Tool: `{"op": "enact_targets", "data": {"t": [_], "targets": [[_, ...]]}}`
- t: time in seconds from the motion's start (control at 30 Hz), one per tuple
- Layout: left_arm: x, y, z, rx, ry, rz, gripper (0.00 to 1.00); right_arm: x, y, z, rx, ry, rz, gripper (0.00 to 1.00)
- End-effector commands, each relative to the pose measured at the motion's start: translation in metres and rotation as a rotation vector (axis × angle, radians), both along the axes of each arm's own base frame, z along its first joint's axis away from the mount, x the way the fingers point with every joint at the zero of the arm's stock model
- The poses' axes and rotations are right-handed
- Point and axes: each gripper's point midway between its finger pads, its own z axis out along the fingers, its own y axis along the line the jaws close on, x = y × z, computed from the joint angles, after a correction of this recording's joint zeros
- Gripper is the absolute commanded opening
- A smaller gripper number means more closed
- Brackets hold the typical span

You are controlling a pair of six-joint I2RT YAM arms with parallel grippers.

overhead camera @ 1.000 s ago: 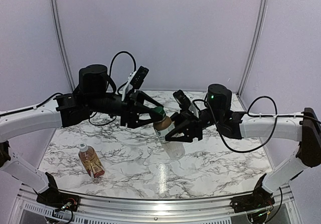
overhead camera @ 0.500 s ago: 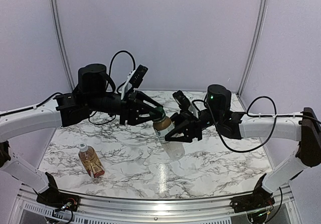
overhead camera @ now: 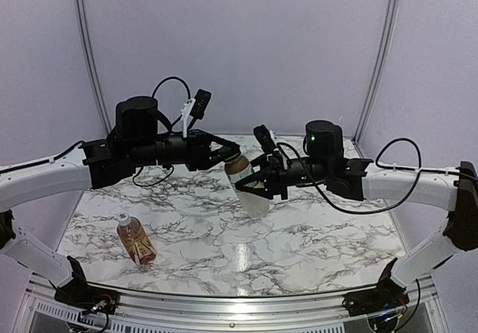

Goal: Unscrew the bottle caps
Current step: Unscrew the bottle cap from the plastic bottle.

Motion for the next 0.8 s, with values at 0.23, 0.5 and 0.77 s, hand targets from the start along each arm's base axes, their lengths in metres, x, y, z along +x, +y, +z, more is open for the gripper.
{"op": "enact_targets", "data": {"t": [0.23,0.5,0.77], "targets": [[0.048,0.026,0.023,-0.093,0.198,0.420,0.27,0.043,-0.008,-0.006,-0.096,-0.097,-0.331,0.17],[0.053,0.022,0.009,-0.069,0.250,0.446,0.28,0.043,-0.005,-0.005,-0.116,-0.164,-0.397,0.17],[0.062,0.045,-0.006,0.029,0.130,0.527,0.38,0.026,-0.009,0.000,-0.070,-0.147,-0.305,0.17]]}}
